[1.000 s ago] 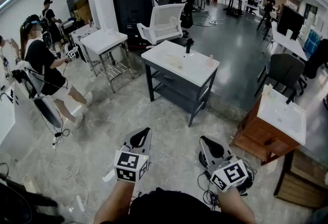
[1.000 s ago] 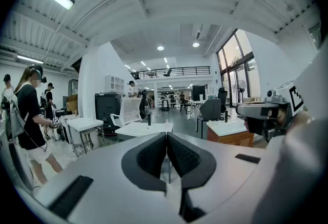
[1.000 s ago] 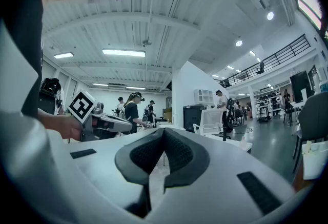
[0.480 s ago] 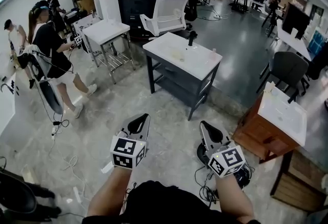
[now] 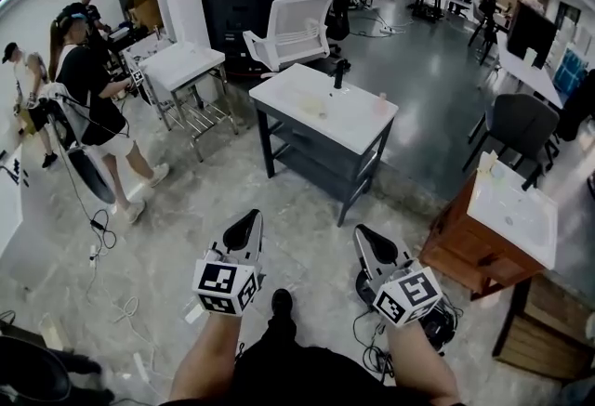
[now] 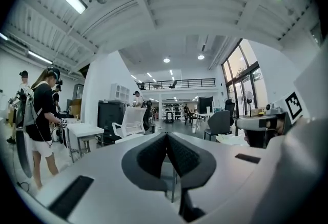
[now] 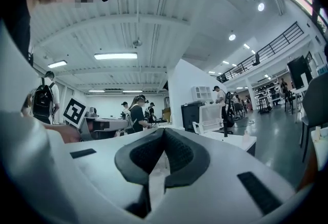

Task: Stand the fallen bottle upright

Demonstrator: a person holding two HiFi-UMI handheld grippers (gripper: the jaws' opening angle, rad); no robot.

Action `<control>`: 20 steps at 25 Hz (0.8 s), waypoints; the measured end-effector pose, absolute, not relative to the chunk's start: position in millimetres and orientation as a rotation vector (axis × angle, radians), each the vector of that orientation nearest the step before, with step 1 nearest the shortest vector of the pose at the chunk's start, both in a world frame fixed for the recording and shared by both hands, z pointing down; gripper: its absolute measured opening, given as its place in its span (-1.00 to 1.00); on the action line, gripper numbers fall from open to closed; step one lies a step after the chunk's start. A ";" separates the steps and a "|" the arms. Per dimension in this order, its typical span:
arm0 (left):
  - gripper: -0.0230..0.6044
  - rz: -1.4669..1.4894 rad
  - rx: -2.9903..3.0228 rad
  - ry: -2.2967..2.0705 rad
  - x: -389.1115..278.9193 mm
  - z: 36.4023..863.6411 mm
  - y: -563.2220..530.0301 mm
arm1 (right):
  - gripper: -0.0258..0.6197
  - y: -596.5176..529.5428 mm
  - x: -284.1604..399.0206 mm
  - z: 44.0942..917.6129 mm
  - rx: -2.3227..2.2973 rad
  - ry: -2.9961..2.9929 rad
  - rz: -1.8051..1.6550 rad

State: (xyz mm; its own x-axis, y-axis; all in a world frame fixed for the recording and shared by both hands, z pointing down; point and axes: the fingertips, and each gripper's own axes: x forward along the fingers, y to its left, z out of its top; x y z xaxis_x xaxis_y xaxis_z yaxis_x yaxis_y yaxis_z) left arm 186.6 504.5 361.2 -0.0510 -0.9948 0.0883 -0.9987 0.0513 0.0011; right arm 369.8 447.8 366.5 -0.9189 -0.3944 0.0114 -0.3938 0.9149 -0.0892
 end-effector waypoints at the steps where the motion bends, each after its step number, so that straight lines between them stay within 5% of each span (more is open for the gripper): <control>1: -0.87 0.093 2.121 -2.238 181.3 365.1 497.5 | -0.88 440.4 363.9 372.7 -0.634 3.075 -0.162; 20: -0.87 0.160 2.141 -2.000 0.6 432.1 278.1 | -0.88 263.7 162.9 428.5 -0.677 3.185 -0.350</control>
